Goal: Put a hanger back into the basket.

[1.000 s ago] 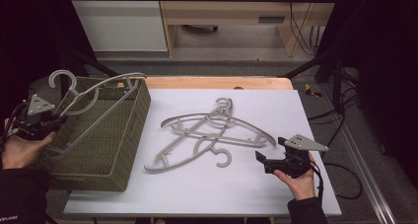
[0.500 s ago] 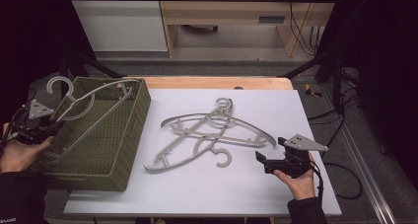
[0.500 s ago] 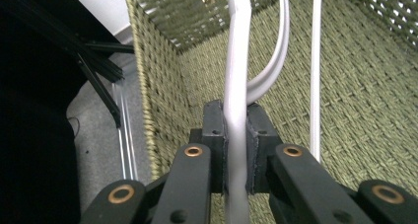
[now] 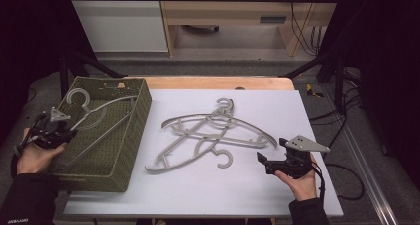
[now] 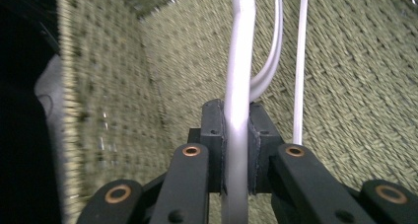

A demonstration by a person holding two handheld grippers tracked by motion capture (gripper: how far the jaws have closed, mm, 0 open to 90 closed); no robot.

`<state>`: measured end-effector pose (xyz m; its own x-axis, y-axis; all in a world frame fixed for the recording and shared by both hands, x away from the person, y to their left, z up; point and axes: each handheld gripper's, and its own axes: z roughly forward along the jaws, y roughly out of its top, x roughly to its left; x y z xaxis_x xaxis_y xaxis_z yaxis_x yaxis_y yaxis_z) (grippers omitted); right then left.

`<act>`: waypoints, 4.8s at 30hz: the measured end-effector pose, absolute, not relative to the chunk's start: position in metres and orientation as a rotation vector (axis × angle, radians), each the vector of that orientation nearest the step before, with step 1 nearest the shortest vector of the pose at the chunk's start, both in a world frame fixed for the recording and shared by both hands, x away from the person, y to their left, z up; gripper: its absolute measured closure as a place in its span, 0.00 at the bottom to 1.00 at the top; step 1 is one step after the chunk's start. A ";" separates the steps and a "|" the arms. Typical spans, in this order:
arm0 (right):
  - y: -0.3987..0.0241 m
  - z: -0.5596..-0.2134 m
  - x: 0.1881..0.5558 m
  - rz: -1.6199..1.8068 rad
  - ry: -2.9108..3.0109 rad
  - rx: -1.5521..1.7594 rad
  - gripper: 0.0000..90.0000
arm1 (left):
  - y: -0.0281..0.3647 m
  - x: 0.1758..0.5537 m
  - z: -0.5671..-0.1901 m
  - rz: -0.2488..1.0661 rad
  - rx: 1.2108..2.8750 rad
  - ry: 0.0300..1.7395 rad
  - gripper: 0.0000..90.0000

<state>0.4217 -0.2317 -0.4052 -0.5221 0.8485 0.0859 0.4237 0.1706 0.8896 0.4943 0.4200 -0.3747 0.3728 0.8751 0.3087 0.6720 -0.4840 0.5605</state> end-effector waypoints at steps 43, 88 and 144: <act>-0.241 -0.400 0.417 1.374 1.981 1.178 0.04 | 0.335 0.427 -0.341 0.652 1.818 0.975 0.21; -0.244 -0.399 0.415 1.398 1.991 1.152 0.04 | 0.172 0.535 -0.384 0.495 1.932 0.980 0.18; -0.241 -0.402 0.417 1.385 2.016 1.151 0.05 | 0.147 0.621 -0.465 0.572 2.269 0.995 0.65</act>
